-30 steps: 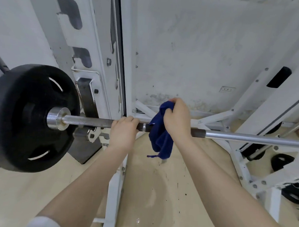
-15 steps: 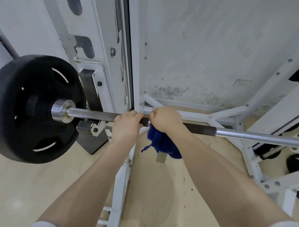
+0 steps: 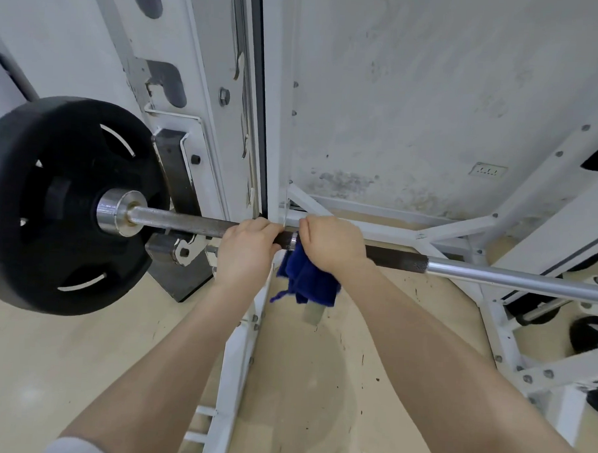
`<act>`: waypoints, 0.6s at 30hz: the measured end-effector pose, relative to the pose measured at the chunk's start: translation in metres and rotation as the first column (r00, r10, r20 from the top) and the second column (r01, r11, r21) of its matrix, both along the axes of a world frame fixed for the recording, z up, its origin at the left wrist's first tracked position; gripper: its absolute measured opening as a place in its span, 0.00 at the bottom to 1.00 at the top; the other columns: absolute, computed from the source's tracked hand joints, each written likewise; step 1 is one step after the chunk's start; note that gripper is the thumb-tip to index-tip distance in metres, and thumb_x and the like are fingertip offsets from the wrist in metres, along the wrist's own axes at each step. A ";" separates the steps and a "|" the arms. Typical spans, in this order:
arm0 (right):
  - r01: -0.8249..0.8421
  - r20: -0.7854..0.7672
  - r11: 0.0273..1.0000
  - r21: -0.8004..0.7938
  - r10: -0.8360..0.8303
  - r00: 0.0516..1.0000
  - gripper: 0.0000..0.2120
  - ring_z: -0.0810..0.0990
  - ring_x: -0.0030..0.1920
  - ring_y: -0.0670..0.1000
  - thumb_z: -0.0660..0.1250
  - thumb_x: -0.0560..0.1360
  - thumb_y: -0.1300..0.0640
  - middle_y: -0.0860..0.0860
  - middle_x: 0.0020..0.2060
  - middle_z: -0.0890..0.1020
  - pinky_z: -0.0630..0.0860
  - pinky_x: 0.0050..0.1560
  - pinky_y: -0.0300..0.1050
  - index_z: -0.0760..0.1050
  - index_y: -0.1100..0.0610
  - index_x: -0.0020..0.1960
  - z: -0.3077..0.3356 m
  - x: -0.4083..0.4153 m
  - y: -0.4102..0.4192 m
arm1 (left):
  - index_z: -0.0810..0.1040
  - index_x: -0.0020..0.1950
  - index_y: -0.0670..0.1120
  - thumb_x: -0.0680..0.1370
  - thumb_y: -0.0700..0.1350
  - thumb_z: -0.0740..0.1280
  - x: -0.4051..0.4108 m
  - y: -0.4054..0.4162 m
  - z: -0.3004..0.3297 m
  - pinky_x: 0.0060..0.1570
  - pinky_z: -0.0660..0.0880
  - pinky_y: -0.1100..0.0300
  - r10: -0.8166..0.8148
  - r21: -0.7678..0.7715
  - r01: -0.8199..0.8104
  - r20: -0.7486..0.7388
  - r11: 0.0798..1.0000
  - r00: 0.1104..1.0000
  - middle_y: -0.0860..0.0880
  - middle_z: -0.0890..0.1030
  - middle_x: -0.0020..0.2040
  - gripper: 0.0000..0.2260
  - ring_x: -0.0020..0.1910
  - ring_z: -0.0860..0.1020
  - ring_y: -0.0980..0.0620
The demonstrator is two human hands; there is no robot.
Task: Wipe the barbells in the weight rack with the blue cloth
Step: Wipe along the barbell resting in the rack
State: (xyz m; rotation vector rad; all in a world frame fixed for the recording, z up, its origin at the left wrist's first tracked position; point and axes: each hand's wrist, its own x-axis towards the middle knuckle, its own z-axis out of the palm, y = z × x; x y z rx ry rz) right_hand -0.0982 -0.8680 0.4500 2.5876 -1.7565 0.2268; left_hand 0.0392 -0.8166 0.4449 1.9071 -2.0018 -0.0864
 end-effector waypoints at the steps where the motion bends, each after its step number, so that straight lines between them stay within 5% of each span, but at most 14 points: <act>1: 0.037 0.036 0.997 0.072 -0.040 0.999 0.16 0.71 0.35 0.54 0.50 0.81 0.54 0.53 0.36 0.75 0.66 0.36 0.45 0.74 0.58 0.46 0.000 0.000 -0.004 | 0.76 0.61 0.45 0.77 0.42 0.64 -0.001 0.000 0.000 0.54 0.67 0.51 0.000 -0.002 0.000 0.001 1.000 1.000 0.45 0.79 0.55 0.13 0.56 0.74 0.43; 5: 0.015 -0.045 0.964 -0.267 -0.028 0.999 0.16 0.75 0.28 0.54 0.54 0.77 0.51 0.51 0.28 0.76 0.67 0.30 0.43 0.73 0.57 0.36 -0.014 -0.005 0.013 | 0.76 0.60 0.45 0.77 0.43 0.64 -0.001 0.000 0.002 0.52 0.67 0.51 0.012 0.014 -0.011 -0.022 1.000 1.000 0.45 0.79 0.55 0.12 0.56 0.74 0.43; 10: 0.148 -0.043 0.894 -0.423 -0.184 0.982 0.16 0.77 0.37 0.56 0.54 0.76 0.53 0.52 0.33 0.79 0.65 0.51 0.47 0.75 0.57 0.38 -0.030 -0.075 0.019 | 0.76 0.61 0.46 0.77 0.44 0.64 0.002 -0.001 0.007 0.51 0.67 0.53 0.002 0.033 -0.001 -0.044 0.999 0.999 0.47 0.79 0.54 0.12 0.55 0.74 0.45; 14: 0.338 -0.093 0.916 -0.217 -0.364 0.927 0.16 0.75 0.45 0.58 0.49 0.78 0.55 0.55 0.42 0.79 0.66 0.49 0.49 0.74 0.59 0.46 -0.025 -0.087 0.023 | 0.76 0.61 0.45 0.77 0.43 0.64 0.003 -0.001 0.007 0.50 0.67 0.52 -0.020 0.033 0.021 -0.034 0.999 0.999 0.46 0.79 0.54 0.13 0.54 0.74 0.44; 18: 0.258 -0.081 0.953 -0.160 -0.273 0.959 0.31 0.72 0.50 0.55 0.32 0.73 0.50 0.52 0.48 0.77 0.65 0.49 0.47 0.72 0.57 0.53 -0.028 -0.059 0.017 | 0.75 0.59 0.45 0.78 0.43 0.62 0.001 -0.005 0.014 0.46 0.66 0.54 -0.051 0.077 0.045 0.077 0.996 0.996 0.46 0.78 0.53 0.11 0.53 0.74 0.45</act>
